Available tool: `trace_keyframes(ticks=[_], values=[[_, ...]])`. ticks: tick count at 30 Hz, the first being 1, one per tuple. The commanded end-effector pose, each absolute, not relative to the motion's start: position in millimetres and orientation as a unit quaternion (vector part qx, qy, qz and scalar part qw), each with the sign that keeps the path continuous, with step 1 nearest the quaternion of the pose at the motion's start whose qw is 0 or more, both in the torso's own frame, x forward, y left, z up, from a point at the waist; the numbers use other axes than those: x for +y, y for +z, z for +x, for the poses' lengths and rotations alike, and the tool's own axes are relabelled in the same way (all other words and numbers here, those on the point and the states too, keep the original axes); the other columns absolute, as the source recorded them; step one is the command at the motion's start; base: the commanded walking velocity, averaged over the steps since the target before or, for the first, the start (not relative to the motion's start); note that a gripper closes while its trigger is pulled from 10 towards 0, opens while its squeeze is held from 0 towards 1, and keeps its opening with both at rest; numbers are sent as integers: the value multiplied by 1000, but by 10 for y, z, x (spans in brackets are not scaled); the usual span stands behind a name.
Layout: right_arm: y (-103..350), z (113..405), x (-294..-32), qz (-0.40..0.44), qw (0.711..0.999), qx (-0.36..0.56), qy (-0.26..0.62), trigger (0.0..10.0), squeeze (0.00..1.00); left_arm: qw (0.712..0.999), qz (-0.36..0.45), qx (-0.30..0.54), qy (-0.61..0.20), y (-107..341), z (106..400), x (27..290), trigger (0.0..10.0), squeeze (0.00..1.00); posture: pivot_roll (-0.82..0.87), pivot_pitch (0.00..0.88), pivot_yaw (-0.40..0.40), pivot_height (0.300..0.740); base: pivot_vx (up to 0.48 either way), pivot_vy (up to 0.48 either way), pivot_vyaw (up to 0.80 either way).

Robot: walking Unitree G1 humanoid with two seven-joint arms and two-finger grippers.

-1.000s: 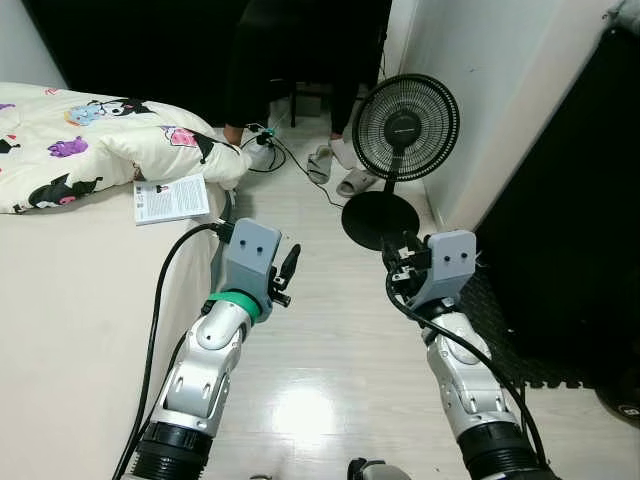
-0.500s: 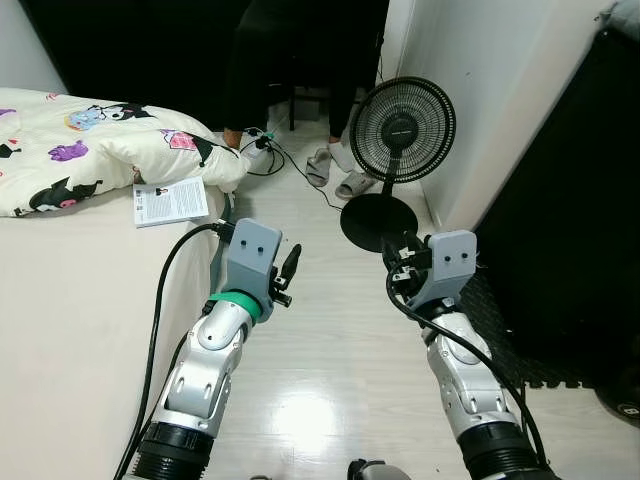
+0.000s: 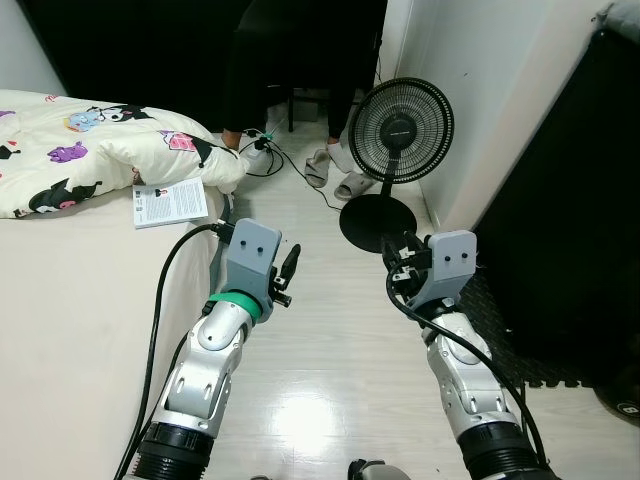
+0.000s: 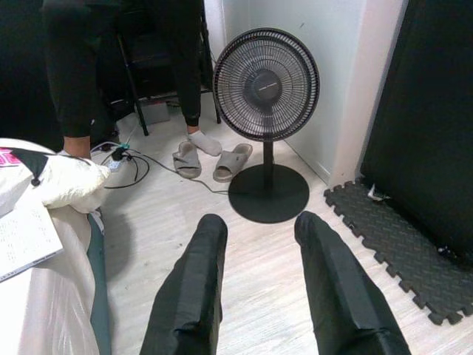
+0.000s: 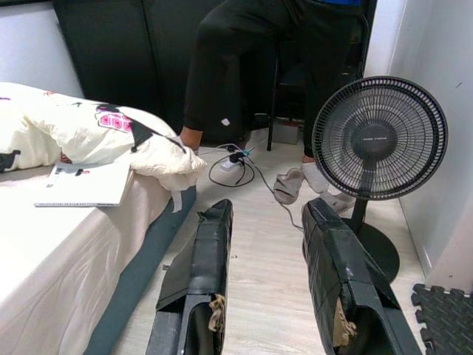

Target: Clean up the room

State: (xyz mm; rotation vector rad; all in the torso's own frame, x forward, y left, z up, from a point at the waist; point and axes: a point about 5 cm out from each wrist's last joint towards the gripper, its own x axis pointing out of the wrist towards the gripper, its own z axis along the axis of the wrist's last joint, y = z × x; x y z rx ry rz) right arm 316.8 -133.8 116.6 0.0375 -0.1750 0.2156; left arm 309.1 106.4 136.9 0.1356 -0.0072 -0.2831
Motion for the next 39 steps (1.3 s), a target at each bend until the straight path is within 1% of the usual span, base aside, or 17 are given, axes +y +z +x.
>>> trace_keyframes(ticks=[1, 9, 10, 13, 39], values=[[1108, 3144, -1349, 19, 991, -77, 106, 10000, 0, 988, 69, 6, -139, 1323, 3066, 1068, 10000, 0, -105, 9, 57, 740, 0, 0, 0], [1110, 3141, -1350, 26, 991, -79, 104, 10000, 0, 988, 69, 7, -139, 1322, 3067, 1067, 10000, 0, -106, 9, 58, 740, 0, 0, 0], [1108, 3141, -1328, 4, 990, -77, 119, 10000, 0, 988, 69, 7, -139, 1320, 3067, 1067, 10000, 0, -106, 9, 58, 740, 0, 0, 775], [1108, 3141, -1288, -6, 989, -76, 128, 10000, 0, 988, 69, 7, -139, 1321, 3067, 1068, 10000, 0, -106, 9, 58, 740, 0, 0, 788], [1098, 3163, -1301, -12, 989, -74, 124, 10000, 0, 987, 69, 3, -142, 1340, 3091, 1059, 10000, 0, -102, 0, 57, 740, 0, 0, 794]])
